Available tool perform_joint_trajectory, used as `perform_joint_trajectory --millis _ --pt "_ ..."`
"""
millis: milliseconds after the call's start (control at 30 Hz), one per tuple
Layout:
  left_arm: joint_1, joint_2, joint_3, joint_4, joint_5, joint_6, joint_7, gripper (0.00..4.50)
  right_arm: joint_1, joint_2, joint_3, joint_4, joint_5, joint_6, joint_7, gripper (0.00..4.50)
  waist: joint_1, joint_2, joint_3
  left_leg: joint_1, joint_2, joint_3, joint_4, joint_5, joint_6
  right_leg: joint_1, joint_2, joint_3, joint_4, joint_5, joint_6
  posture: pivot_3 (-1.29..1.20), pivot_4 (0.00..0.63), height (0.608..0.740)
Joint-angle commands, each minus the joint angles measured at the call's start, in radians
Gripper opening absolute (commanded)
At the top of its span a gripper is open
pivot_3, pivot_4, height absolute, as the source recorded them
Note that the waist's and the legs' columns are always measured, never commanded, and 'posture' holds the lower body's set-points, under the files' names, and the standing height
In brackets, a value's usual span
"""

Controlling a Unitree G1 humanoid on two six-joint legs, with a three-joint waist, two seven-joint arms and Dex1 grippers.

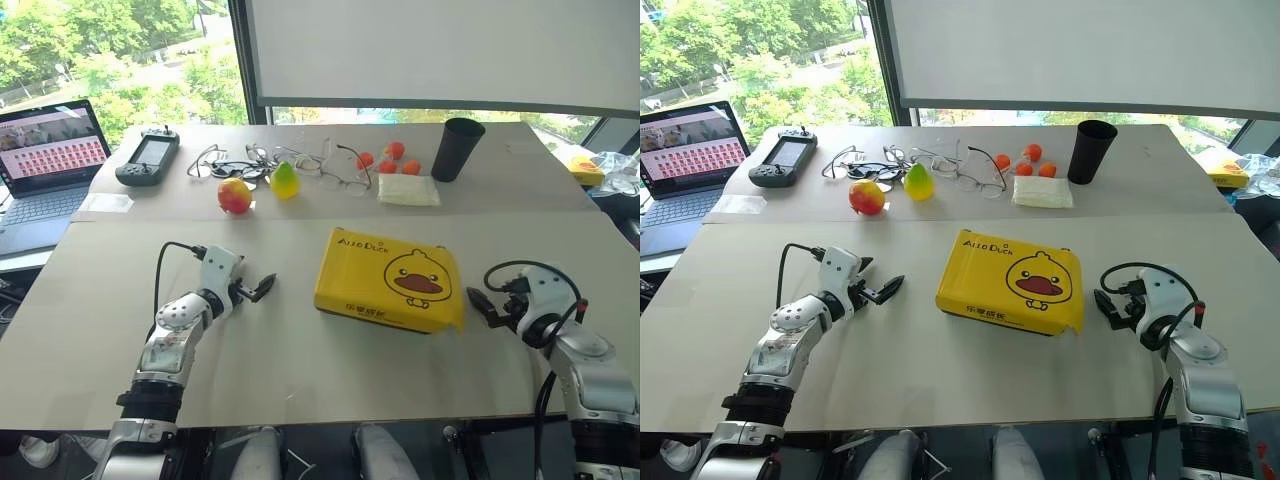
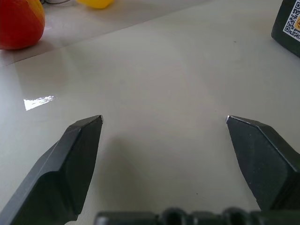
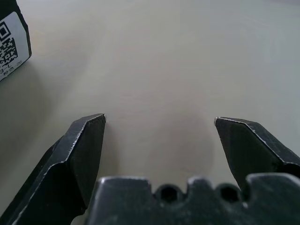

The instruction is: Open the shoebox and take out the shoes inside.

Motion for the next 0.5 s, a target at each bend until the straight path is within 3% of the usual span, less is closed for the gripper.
perform_joint_trajectory --millis 33,100,133,200,433,467,500 --pt "-0.02 0.014 0.029 0.005 -0.009 -0.018 0.004 4.5 -0.002 -0.027 -0.044 -0.011 0.003 -0.036 -0.005 4.42 0.0 0.0 0.0 0.0 0.0 0.0 0.0 0.0 0.0 0.0 0.0 0.0 0.0 0.0 0.0 0.0 0.15 0.723" --pt "-0.08 0.021 0.069 0.057 -0.029 -0.019 0.017 4.01 -0.013 -0.06 -0.102 -0.007 0.01 -0.046 -0.014 4.5 0.001 0.0 0.0 0.0 0.0 0.0 0.0 0.0 0.0 0.0 0.0 0.0 0.0 0.0 0.0 0.0 0.15 0.723" --pt "-0.104 0.025 0.073 0.083 -0.028 -0.024 0.018 3.89 -0.014 -0.076 -0.116 -0.007 0.007 -0.046 -0.017 4.22 0.002 0.0 0.0 0.0 0.0 0.0 0.0 0.0 0.0 0.0 0.0 0.0 0.001 0.0 0.0 0.0 0.15 0.723" --pt "-0.141 0.026 0.065 0.126 -0.017 -0.052 0.004 3.17 -0.004 -0.103 -0.118 -0.02 0.002 -0.033 -0.006 3.82 0.005 0.0 0.0 -0.001 0.0 0.0 0.001 0.0 0.0 -0.001 0.0 0.0 0.001 -0.001 0.002 0.0 0.15 0.723" --pt "-0.292 -0.023 -0.054 0.269 0.053 -0.144 -0.085 0.41 0.078 -0.172 -0.136 -0.143 0.004 0.066 0.01 1.32 0.008 -0.001 0.0 -0.003 -0.001 0.0 0.001 -0.001 0.001 0.001 0.0 -0.001 -0.005 0.0 0.002 0.0 0.15 0.723" --pt "-0.303 -0.027 -0.072 0.284 0.065 -0.155 -0.097 0.07 0.085 -0.173 -0.137 -0.159 0.011 0.082 0.015 0.99 0.007 -0.001 0.0 -0.003 -0.001 0.0 0.001 -0.001 0.002 0.0 0.0 -0.001 -0.005 0.001 0.001 0.0 0.15 0.723" --pt "-0.311 -0.029 -0.094 0.292 0.079 -0.164 -0.114 0.0 0.093 -0.176 -0.132 -0.179 0.018 0.097 0.027 0.63 0.004 -0.001 0.0 -0.004 -0.001 0.0 0.001 -0.001 0.002 -0.001 0.0 -0.001 -0.005 0.001 0.002 0.0 0.15 0.723"
